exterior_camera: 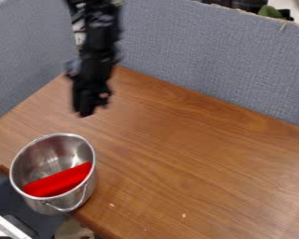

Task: Put the red object in the metal pot

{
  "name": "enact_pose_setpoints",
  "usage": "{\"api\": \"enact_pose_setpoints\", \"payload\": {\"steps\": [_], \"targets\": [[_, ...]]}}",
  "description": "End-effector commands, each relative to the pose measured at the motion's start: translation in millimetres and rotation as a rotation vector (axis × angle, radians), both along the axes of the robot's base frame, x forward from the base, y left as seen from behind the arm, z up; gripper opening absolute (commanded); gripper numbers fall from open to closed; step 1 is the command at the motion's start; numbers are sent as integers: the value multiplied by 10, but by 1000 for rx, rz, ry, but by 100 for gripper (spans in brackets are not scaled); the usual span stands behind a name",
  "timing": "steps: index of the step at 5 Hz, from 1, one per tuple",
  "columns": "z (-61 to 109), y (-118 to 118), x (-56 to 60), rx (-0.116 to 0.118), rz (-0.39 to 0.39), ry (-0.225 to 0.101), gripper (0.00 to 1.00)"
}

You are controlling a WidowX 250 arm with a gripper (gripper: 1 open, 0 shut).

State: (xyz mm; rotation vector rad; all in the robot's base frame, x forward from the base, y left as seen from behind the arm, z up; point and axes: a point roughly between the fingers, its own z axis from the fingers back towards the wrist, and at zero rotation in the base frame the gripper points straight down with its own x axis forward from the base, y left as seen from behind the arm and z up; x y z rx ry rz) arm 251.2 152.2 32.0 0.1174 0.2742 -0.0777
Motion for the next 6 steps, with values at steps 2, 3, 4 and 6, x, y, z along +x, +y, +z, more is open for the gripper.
{"api": "enact_pose_setpoints", "payload": {"steps": [2,3,4,6], "targets": [[128,455,-276,23,264,-52,100],[130,791,-346,21,342,-46,100],[107,1111,-502,-1,401,-32,100],[-447,653,-736,-15,207,-34,100]]}}
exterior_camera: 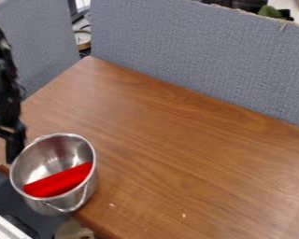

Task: Put the red object in the metal pot

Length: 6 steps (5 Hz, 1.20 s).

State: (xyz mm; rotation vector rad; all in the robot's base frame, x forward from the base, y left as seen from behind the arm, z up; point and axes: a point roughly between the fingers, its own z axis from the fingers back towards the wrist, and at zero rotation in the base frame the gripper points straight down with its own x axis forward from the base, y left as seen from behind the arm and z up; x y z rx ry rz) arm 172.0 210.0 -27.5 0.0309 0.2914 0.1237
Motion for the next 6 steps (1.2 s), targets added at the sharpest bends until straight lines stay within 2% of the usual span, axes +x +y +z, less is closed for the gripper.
{"api": "enact_pose_setpoints", "payload": {"steps": [1,2,3,4,5,6], "targets": [[2,159,38,23,-57,-45,100],[-71,243,24,19,-41,-51,100],[-90,491,0,7,-7,-59,100],[-155,755,21,-2,30,-79,0],[-183,918,20,-4,-10,-93,100],[-204,1097,4,-11,-48,-92,100]]}}
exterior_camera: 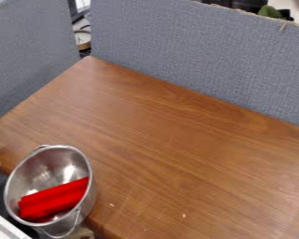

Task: Put the red object in the metal pot

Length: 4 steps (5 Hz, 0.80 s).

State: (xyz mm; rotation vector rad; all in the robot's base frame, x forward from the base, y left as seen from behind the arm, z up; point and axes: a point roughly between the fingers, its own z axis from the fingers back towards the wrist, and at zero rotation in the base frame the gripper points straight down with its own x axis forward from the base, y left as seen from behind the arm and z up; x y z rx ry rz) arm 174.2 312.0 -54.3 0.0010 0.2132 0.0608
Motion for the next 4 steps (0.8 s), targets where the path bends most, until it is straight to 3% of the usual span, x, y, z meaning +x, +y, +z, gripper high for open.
{"api": "enact_pose_setpoints", "payload": {"steps": [1,2,3,4], "targets": [[49,-200,-10,47,96,-17,100],[460,-556,188,83,-36,-45,100],[727,-1056,564,67,-254,-85,100],[982,-1525,593,50,-502,-119,100]]}}
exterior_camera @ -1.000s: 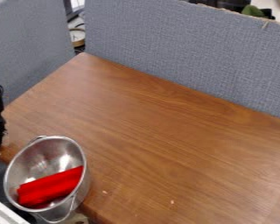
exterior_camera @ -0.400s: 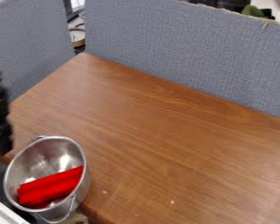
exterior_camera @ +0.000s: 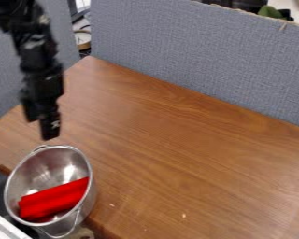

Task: Put the red object in the metal pot

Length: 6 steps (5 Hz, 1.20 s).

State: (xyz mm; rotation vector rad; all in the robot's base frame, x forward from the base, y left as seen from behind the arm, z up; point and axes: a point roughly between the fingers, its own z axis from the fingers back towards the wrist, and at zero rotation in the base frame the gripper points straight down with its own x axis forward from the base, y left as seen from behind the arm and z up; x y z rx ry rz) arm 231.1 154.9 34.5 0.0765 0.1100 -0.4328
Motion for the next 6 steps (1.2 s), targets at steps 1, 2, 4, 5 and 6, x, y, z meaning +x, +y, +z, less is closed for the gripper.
{"api": "enact_pose_setpoints", "payload": {"steps": [1,2,4,5,6], "targets": [[317,-231,-172,2,-253,-48,100],[361,52,-204,-3,-356,-64,100],[309,279,-551,-12,-495,-98,100],[46,-154,-572,-87,-586,-113,100],[24,-608,-552,-87,-701,-85,0]]}}
